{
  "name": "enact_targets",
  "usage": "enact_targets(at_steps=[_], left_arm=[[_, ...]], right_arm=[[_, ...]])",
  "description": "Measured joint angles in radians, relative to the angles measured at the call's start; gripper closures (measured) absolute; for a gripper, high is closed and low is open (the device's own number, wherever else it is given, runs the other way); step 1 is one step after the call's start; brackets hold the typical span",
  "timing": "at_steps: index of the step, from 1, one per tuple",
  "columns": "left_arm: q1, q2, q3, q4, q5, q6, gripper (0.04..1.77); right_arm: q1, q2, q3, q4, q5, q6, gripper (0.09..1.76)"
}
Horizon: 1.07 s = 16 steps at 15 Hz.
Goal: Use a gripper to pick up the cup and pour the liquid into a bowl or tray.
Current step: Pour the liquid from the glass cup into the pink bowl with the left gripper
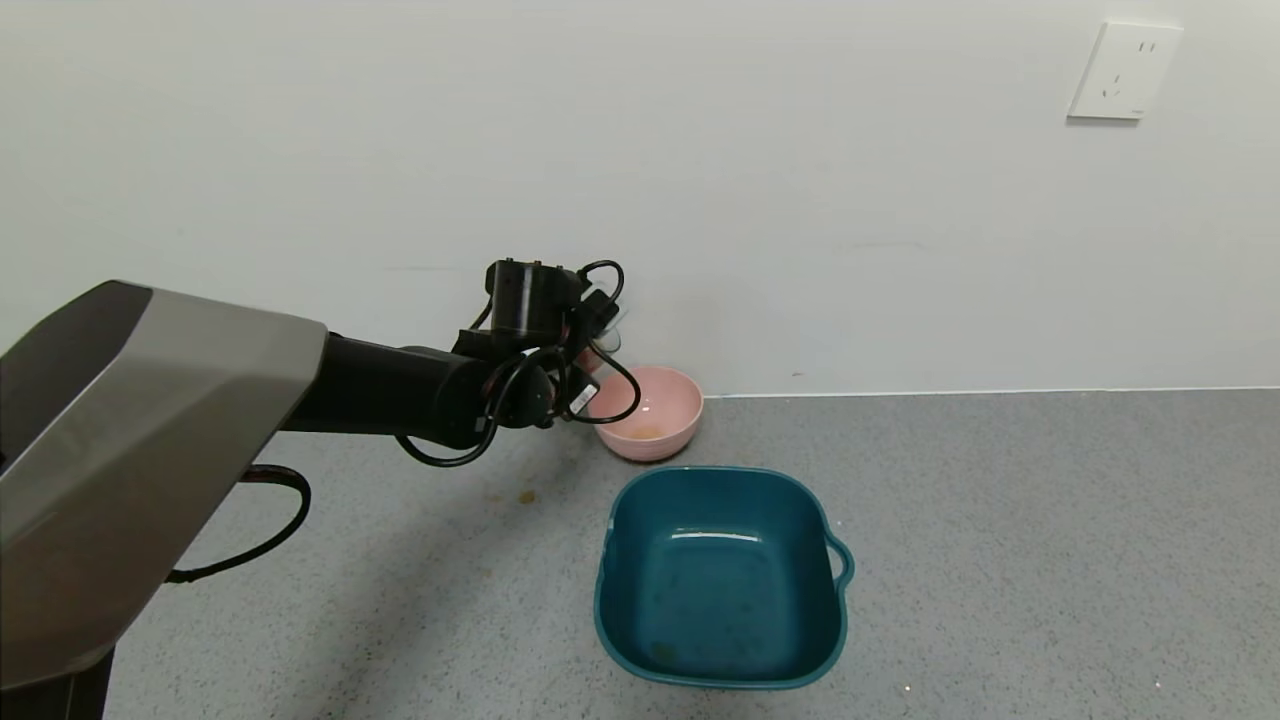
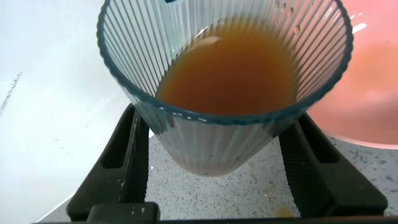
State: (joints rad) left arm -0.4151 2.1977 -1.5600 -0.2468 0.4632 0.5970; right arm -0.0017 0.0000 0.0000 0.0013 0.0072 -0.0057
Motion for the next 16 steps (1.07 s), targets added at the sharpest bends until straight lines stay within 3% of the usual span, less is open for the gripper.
enact_targets(at_steps=[10,16], left_arm=[[-0.033,0.02,-0.019,0.064,0.08,0.132,0.57],[-0.053,0.051,-0.054,0.087,0.173,0.215,0.57]], right_arm=[[0.0,0.0,0.0,0.0,0.0,0.0,0.14],[0.0,0.0,0.0,0.0,0.0,0.0,0.14]])
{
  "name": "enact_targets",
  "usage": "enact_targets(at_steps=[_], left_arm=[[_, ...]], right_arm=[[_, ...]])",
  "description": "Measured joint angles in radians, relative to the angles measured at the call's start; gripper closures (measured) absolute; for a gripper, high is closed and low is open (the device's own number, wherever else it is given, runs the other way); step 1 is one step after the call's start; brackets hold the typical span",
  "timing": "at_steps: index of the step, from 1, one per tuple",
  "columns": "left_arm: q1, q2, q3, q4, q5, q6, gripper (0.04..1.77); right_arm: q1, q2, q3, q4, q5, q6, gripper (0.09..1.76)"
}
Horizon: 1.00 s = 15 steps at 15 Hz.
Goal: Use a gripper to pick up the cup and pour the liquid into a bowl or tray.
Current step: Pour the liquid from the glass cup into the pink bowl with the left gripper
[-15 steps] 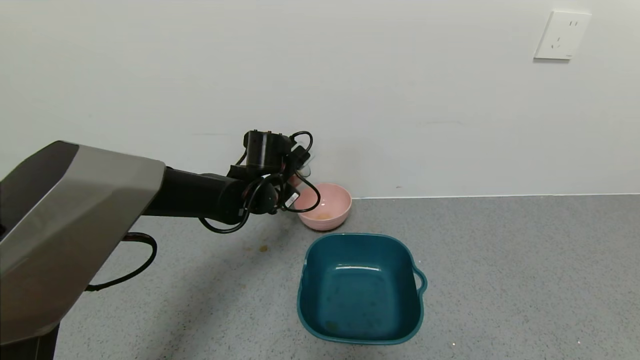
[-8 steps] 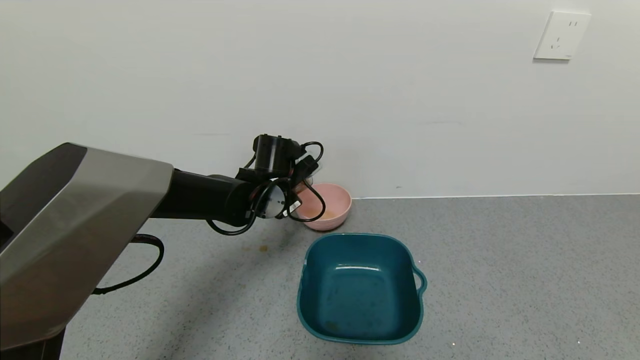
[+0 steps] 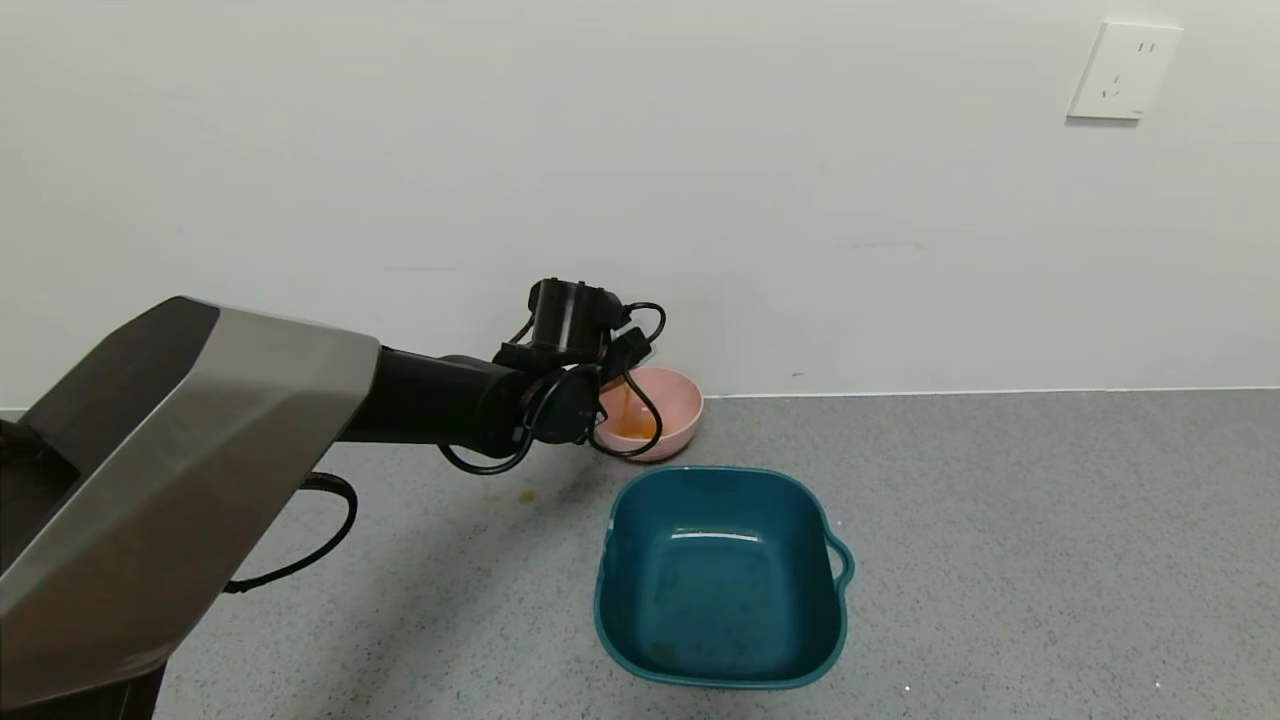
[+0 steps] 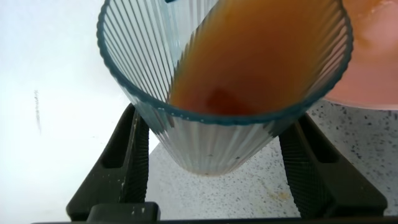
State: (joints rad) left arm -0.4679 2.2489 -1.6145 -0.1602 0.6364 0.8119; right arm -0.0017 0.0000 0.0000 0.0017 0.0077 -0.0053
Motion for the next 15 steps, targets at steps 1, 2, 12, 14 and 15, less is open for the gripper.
enact_targets(at_steps=[1,2,12,14,15], left_arm=[[-0.001,0.005,-0.01,0.0,0.009,0.016,0.57],[-0.001,0.009,-0.018,0.0,0.016,0.034,0.57],[0.0,0.014,-0.027,-0.017,0.107,0.281,0.57],[-0.005,0.015,-0.032,-0.017,0.116,0.318,0.57],[-0.008,0.016,-0.037,-0.018,0.126,0.34,0.57]], right_arm=[[0.0,0.0,0.0,0.0,0.0,0.0,0.14],[0.0,0.0,0.0,0.0,0.0,0.0,0.14],[0.0,0.0,0.0,0.0,-0.001,0.0,0.14],[0.0,0.0,0.0,0.0,0.0,0.0,0.14],[0.0,0.0,0.0,0.0,0.0,0.0,0.14]])
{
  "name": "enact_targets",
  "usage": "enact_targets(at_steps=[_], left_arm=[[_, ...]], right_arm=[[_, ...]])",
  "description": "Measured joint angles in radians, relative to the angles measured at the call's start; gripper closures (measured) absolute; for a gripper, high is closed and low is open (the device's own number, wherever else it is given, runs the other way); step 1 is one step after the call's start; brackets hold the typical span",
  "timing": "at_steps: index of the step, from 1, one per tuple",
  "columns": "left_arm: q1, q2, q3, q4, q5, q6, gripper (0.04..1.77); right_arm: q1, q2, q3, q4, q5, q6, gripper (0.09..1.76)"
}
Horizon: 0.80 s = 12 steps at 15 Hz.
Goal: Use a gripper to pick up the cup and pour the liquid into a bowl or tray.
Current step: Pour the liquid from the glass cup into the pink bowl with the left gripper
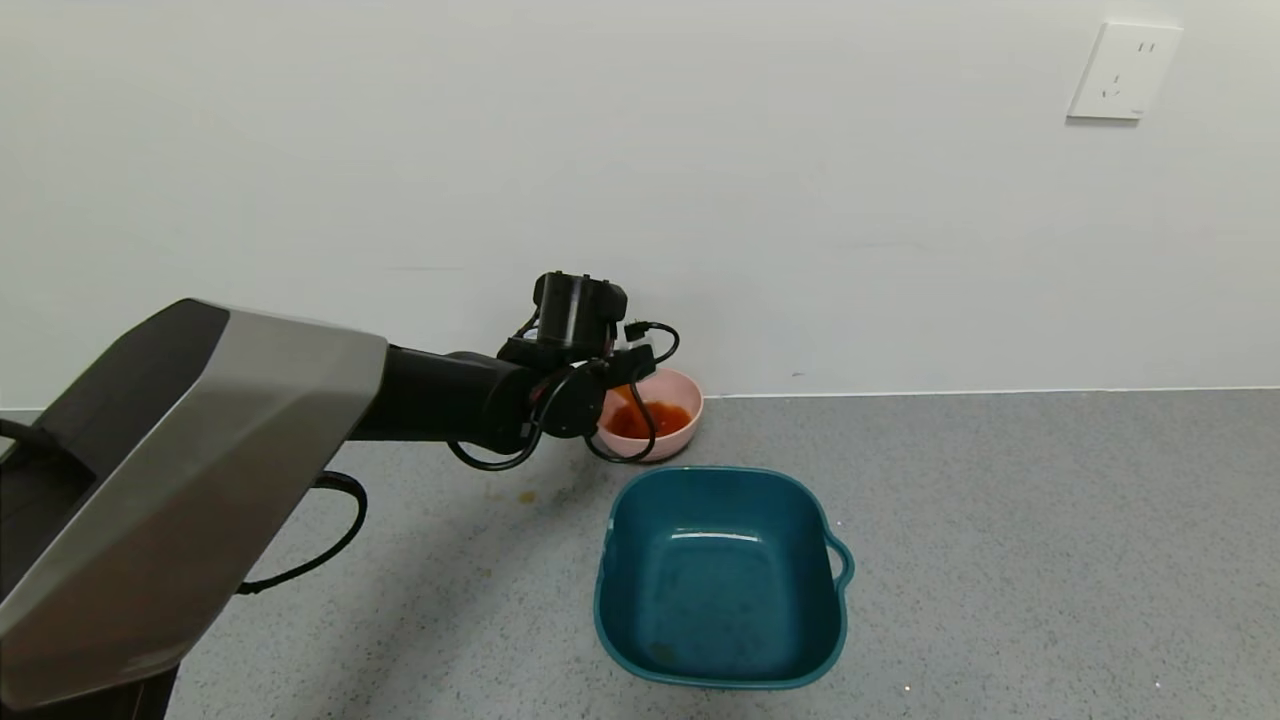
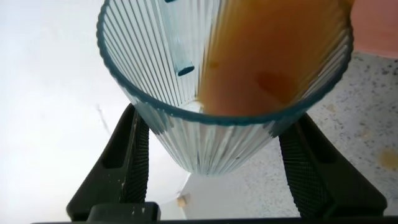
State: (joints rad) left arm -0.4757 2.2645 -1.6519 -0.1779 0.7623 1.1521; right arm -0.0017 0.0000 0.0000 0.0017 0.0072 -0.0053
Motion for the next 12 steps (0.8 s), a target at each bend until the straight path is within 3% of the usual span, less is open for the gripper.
enact_targets(at_steps=[8,12], left_arm=[[-0.027,0.0,-0.032,0.001,0.079,0.18,0.57],[-0.041,0.0,-0.052,0.001,0.087,0.247,0.57]], right_arm=[[0.0,0.0,0.0,0.0,0.0,0.0,0.14],[0.0,0.0,0.0,0.0,0.0,0.0,0.14]])
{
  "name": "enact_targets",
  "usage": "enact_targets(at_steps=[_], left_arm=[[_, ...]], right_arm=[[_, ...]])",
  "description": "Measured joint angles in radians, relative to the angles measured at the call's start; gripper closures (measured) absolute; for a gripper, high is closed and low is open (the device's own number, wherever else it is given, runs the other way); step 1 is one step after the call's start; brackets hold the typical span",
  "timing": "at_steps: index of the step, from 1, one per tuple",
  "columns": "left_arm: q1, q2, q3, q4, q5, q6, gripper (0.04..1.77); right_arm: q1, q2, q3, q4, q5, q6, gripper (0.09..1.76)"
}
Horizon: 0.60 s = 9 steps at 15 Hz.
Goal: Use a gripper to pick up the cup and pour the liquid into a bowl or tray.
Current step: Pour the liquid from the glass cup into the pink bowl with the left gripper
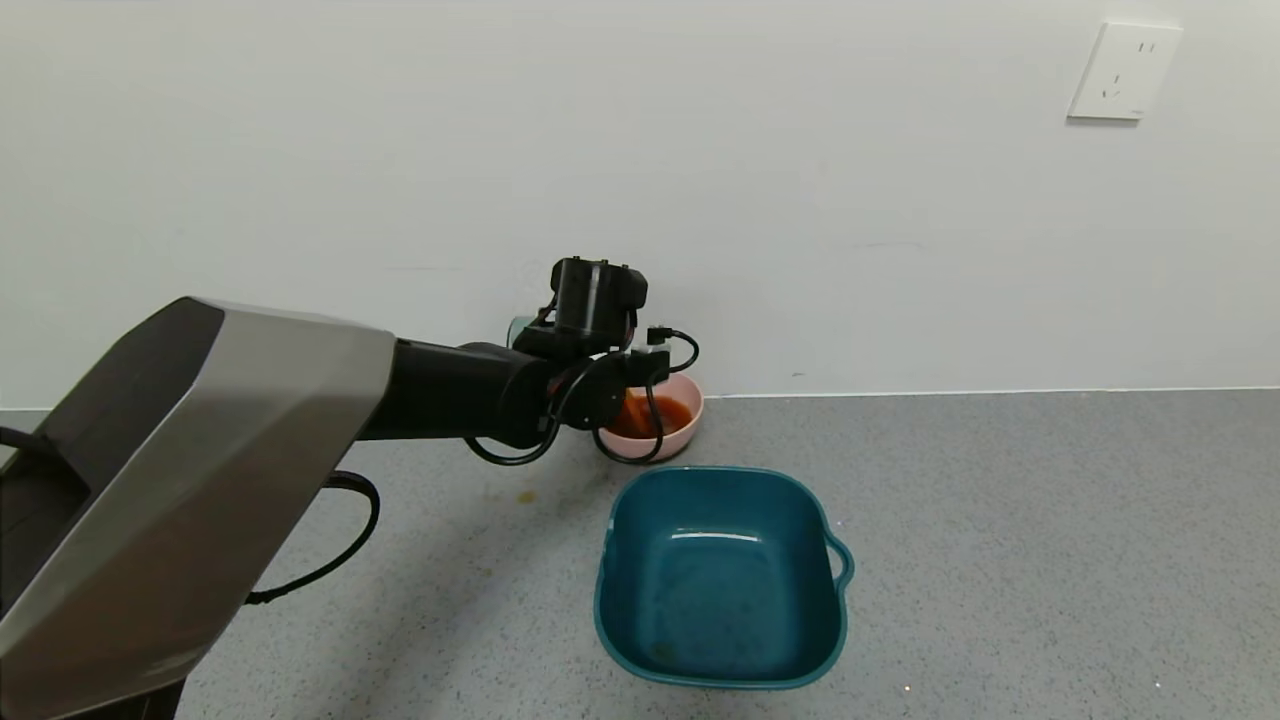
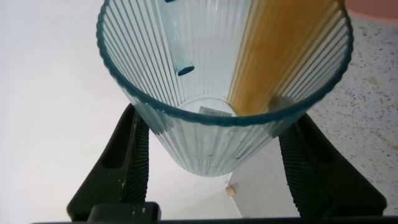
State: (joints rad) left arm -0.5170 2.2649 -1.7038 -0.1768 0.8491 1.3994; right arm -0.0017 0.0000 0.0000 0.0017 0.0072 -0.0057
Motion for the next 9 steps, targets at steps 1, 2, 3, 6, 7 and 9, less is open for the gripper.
enact_targets(at_steps=[1,2,3,6,7,9], left_arm=[[-0.006,0.0,-0.009,0.0,0.009,0.016,0.57],[-0.013,0.003,-0.018,0.0,0.021,0.034,0.57],[-0.021,0.006,-0.027,0.005,0.036,0.048,0.57],[-0.044,0.011,-0.039,0.002,0.099,0.111,0.57],[-0.048,0.012,-0.04,0.0,0.118,0.131,0.57],[-0.058,0.015,-0.041,-0.001,0.159,0.16,0.58]], right_arm=[[0.0,0.0,0.0,0.0,0.0,0.0,0.14],[0.0,0.0,0.0,0.0,0.0,0.0,0.14],[0.0,0.0,0.0,0.0,0.0,0.0,0.14],[0.0,0.0,0.0,0.0,0.0,0.0,0.14],[0.0,0.0,0.0,0.0,0.0,0.0,0.14],[0.0,0.0,0.0,0.0,0.0,0.0,0.14]])
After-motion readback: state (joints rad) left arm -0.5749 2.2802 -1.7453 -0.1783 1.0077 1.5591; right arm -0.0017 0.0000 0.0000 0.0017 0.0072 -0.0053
